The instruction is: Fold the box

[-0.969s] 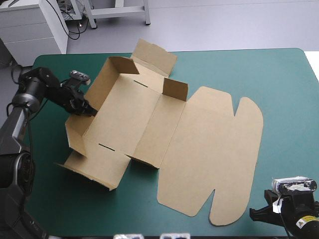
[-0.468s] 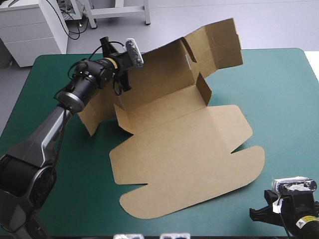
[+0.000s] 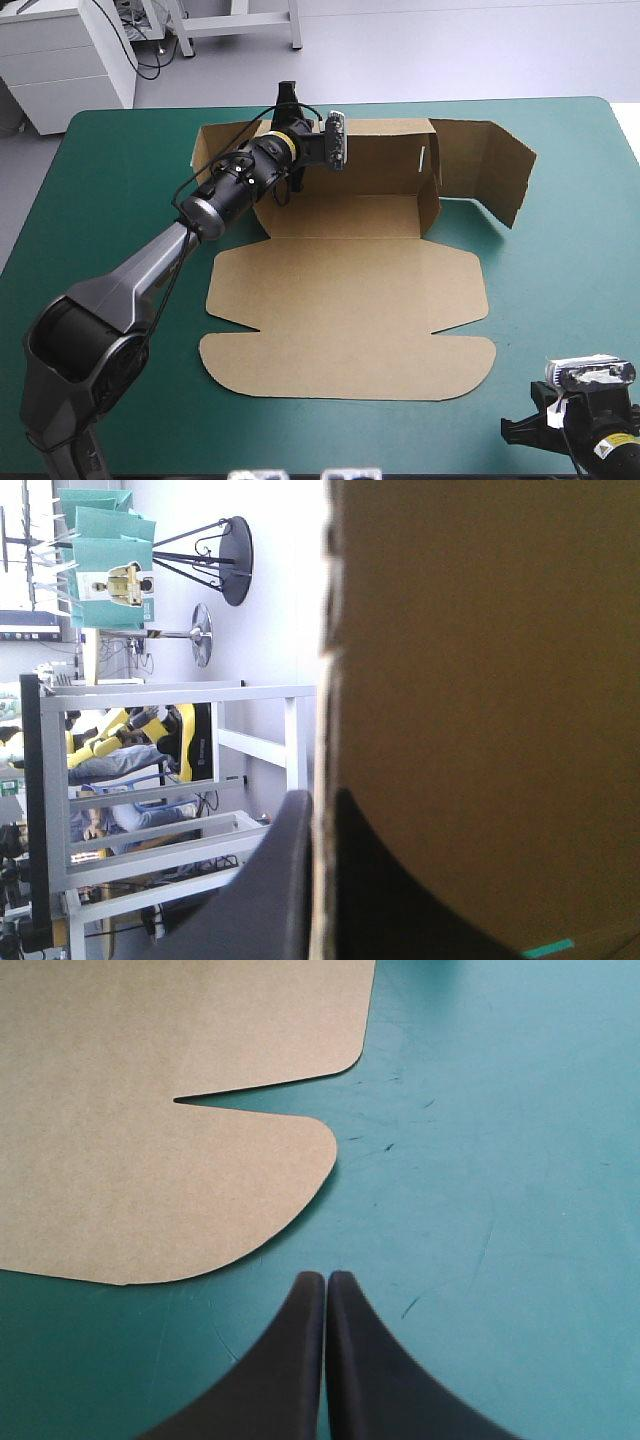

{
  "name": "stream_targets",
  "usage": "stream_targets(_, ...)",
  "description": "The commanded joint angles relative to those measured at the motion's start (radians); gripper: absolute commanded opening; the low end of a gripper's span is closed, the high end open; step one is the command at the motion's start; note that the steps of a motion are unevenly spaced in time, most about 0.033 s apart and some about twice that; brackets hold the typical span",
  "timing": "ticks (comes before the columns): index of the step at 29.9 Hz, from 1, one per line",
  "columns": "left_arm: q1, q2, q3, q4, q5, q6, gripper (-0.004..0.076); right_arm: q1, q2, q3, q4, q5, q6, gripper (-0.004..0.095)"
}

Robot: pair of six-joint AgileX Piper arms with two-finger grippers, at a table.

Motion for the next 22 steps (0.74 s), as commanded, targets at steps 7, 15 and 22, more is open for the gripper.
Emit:
stream_targets(7,-0.005,-0.021,-0.04,0.244,-0.065,-0.173,-0.0008,0.003,0.012,-0.023,0.049,-0.058,-0.002,-0.0004)
stream_targets(15,-0.005,-0.017,-0.04,0.314,-0.054,-0.302,-0.0008,0.003,0.065,-0.085,0.065,-0.069,-0.026,-0.0004)
stream_targets(22,-0.005,-0.017,-0.04,0.34,-0.051,-0.302,-0.0008,0.003,0.341,-0.353,0.089,-0.116,-0.035,-0.0004)
